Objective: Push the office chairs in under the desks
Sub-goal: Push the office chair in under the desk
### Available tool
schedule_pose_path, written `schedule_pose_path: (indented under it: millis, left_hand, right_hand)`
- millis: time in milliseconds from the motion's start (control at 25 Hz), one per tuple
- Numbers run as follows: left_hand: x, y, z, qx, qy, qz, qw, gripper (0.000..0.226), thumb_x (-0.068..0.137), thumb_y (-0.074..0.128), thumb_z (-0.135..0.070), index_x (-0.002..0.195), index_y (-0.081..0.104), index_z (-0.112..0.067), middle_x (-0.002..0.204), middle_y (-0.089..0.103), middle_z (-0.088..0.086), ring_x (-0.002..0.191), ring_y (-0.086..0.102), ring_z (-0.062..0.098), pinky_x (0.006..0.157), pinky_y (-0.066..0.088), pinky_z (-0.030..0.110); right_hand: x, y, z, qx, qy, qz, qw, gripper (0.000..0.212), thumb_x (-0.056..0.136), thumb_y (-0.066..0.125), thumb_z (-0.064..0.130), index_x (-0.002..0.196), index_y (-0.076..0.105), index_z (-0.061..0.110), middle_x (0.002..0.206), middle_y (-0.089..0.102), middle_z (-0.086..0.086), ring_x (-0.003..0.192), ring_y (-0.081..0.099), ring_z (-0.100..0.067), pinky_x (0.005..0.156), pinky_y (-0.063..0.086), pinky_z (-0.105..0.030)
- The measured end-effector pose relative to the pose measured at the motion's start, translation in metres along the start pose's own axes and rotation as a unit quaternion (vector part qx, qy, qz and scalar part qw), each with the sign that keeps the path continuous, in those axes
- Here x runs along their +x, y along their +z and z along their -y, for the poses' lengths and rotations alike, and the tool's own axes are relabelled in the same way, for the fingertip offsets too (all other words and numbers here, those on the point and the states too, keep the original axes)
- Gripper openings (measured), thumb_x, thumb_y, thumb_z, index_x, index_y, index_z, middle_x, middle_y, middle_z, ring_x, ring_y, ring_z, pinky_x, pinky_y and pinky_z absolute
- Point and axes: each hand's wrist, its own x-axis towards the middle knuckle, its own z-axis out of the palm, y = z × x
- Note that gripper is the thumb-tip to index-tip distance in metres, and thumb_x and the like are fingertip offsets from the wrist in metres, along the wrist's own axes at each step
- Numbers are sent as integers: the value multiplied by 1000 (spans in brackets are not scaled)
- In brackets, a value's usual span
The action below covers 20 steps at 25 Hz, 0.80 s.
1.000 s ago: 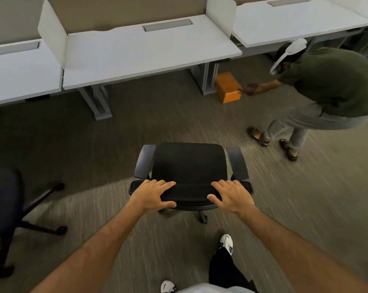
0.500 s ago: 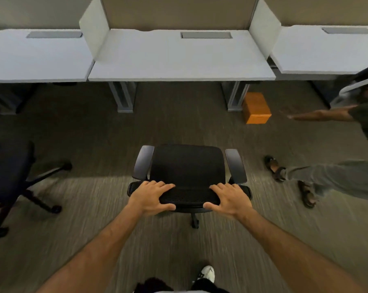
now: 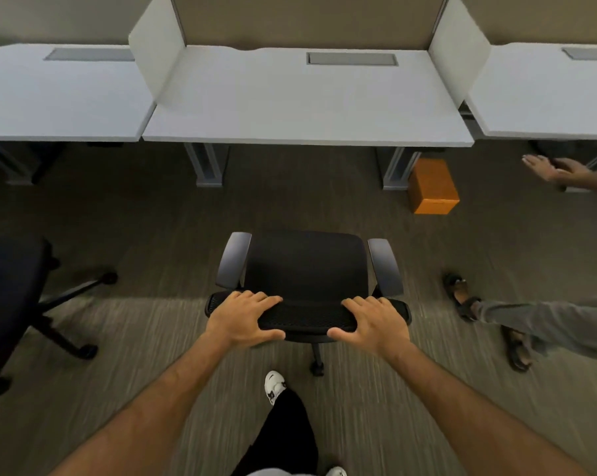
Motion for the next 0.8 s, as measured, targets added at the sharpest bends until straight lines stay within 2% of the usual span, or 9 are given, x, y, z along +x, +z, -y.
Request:
schedule_pose_path:
  millis: [280, 800]
  left_hand:
    - [73, -36, 48, -5, 3, -4, 1000, 97, 79, 25, -97, 155, 31, -38, 141, 55, -10, 125, 52, 14, 109, 37, 39]
    - [166, -75, 114, -15, 18, -13, 1000, 96, 80, 25, -97, 154, 34, -37, 141, 56, -10, 124, 53, 15, 108, 38, 40]
  right_hand:
    - [91, -19, -21, 3, 17, 35, 999, 100, 78, 16, 98, 140, 52, 29, 122, 64, 9, 110, 58, -17, 98, 43, -40]
    - [205, -44, -43, 7, 25, 41, 999, 96, 76, 17, 99, 135, 54, 32, 117, 64, 13, 105, 58, -13, 95, 42, -37]
